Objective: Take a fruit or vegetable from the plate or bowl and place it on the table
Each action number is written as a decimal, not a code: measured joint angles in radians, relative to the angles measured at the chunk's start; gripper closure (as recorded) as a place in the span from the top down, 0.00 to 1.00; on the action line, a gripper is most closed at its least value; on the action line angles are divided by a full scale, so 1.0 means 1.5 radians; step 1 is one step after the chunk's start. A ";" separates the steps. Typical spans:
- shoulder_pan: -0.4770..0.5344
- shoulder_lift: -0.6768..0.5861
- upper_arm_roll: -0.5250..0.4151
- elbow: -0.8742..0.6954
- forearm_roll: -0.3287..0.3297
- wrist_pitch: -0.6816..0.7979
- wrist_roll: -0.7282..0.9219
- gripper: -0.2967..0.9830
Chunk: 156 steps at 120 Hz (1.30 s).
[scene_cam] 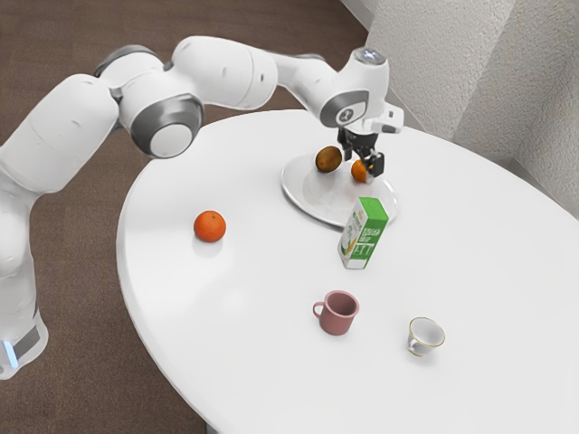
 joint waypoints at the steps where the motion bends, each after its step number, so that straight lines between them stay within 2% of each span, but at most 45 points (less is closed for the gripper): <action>1: 0.000 0.000 0.000 0.000 0.000 0.000 0.000 0.75; 156: 0.006 0.043 0.008 0.051 -0.006 0.010 -0.001 0.74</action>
